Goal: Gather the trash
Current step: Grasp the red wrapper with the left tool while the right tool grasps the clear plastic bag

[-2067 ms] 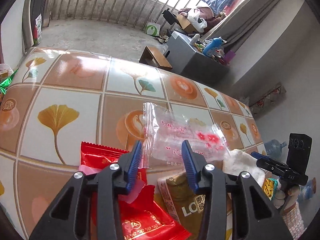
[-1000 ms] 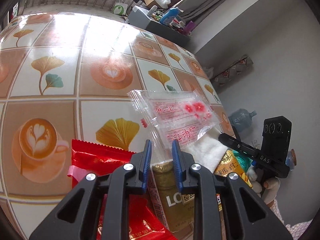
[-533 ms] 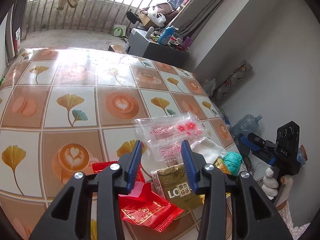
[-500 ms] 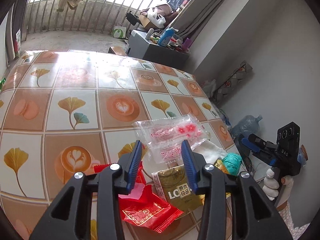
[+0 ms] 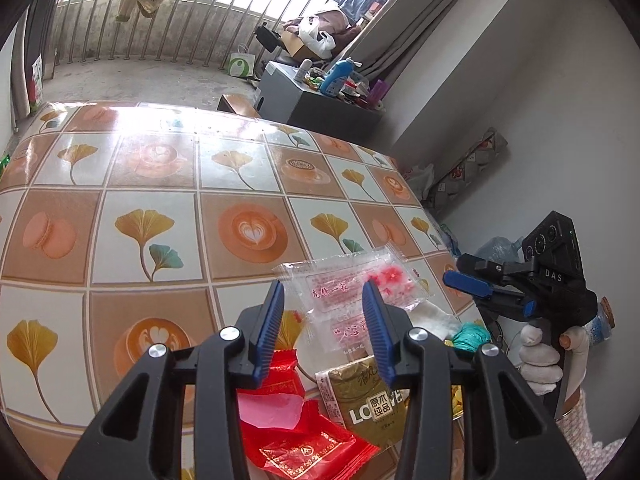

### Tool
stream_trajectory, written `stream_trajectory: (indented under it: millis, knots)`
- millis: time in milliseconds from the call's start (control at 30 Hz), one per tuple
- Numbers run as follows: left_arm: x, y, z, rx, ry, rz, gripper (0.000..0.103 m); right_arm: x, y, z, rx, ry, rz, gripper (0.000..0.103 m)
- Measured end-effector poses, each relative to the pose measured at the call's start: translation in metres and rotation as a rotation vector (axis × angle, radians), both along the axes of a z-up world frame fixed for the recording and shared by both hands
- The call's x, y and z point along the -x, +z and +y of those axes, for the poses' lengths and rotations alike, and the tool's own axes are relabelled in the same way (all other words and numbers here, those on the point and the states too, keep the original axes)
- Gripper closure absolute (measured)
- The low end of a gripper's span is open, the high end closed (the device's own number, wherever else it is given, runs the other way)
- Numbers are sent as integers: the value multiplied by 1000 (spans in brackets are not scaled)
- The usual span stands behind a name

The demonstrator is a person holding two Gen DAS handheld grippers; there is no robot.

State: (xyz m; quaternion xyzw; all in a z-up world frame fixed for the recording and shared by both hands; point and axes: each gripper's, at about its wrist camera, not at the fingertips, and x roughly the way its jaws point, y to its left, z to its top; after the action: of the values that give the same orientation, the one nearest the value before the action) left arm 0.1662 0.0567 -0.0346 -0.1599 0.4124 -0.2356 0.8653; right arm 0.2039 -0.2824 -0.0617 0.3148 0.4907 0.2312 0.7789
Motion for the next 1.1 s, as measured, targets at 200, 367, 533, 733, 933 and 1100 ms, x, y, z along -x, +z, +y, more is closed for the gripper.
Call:
stream_trajectory:
  millis: [200, 367, 533, 733, 933, 1100]
  knots:
    - [-22, -21, -20, -33, -45, 48, 74, -26, -20, 11, -25, 29, 95, 68]
    - [-28, -34, -31, -58, -88, 86, 81, -27, -16, 13, -97, 55, 100, 78]
    - [-29, -42, -33, -62, -101, 100, 81, -22, -2, 21, -129, 106, 76, 80]
    - [-32, -44, -30, -61, -92, 107, 81, -25, -8, 37, -39, 143, 104, 85]
    - [-29, -38, -20, -28, -86, 91, 81, -17, 0, 39, 4, 134, 65, 102]
    - [-12, -13, 6, 2, -70, 19, 81, -7, 13, 35, -34, 122, 14, 103]
